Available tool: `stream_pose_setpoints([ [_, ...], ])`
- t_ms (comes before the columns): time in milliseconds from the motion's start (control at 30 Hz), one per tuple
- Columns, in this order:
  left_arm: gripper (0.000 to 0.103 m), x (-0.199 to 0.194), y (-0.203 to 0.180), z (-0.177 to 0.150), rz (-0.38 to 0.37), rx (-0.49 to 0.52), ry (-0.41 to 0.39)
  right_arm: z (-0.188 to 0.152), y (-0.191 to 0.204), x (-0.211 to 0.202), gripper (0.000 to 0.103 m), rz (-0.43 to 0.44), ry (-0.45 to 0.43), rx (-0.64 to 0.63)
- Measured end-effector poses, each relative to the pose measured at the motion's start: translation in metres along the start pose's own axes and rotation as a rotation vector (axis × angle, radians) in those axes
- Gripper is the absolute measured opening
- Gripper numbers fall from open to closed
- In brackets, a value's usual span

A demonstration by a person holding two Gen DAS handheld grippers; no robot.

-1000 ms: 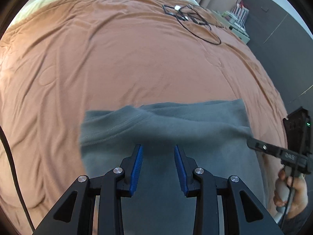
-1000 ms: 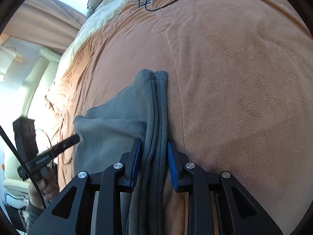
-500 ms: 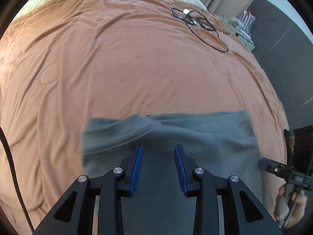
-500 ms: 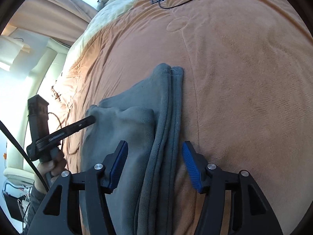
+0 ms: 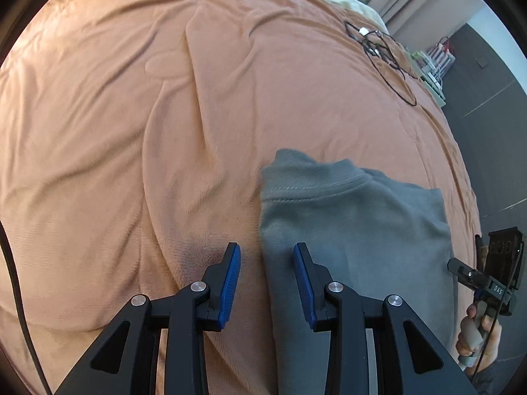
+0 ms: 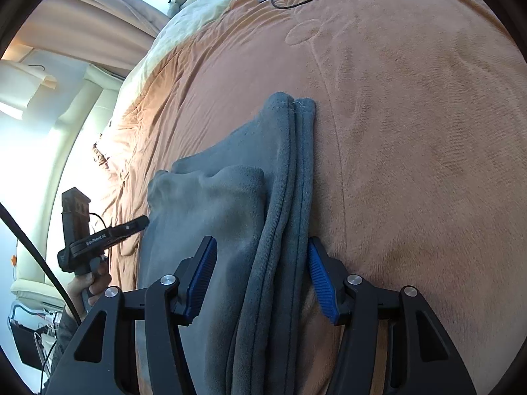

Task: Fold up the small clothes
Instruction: 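Grasp the folded t-shirt with the right tool while the left tool grasps its collar end, then lift the folded t-shirt with both tools and carry it toward the bed's headboard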

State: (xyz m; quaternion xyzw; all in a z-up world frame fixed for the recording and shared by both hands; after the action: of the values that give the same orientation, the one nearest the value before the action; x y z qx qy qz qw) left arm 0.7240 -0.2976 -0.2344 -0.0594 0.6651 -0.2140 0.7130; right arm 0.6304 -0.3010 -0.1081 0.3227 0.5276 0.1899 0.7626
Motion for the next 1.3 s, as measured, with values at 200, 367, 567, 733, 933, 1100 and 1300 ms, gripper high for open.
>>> stream_pose_setpoints([
  [200, 0.035, 0.010, -0.005, 0.015, -0.096, 0.006, -0.018, 0.006, -0.032, -0.011, 0.040, 0.063, -0.011, 0.001],
  [367, 0.030, 0.015, -0.013, 0.033, -0.096, 0.000, -0.047, 0.029, -0.041, -0.001, 0.030, 0.088, -0.016, -0.004],
  [567, 0.010, 0.000, -0.017, 0.029, -0.053, 0.006, -0.102, 0.036, -0.027, -0.009, 0.018, -0.087, -0.042, -0.099],
  [733, 0.009, -0.035, -0.030, 0.022, -0.062, 0.031, -0.159, 0.027, -0.005, -0.037, 0.016, -0.110, -0.107, -0.151],
  [933, 0.009, -0.092, -0.052, 0.005, -0.065, 0.073, -0.231, 0.009, 0.026, -0.082, 0.015, -0.144, -0.170, -0.206],
  [1100, 0.009, -0.148, -0.068, -0.016, -0.077, 0.092, -0.296, -0.018, 0.054, -0.125, 0.015, -0.151, -0.222, -0.249],
  [1300, 0.009, -0.217, -0.079, -0.048, -0.090, 0.098, -0.379, -0.059, 0.101, -0.176, 0.015, -0.146, -0.291, -0.315],
])
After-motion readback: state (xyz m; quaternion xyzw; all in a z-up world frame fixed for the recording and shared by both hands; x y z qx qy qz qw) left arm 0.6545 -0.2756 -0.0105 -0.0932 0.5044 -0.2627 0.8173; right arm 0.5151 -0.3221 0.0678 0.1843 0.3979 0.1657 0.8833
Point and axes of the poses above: each gripper's, at about its wrist camera, not at the fingertips, and x roughly the way its jaws point, y to its left, z to its top, the point moved 6 cm from there along x, roughly the way its jaws point, and after that the axes turned 13 degrees about y, right-handed, at the moved point
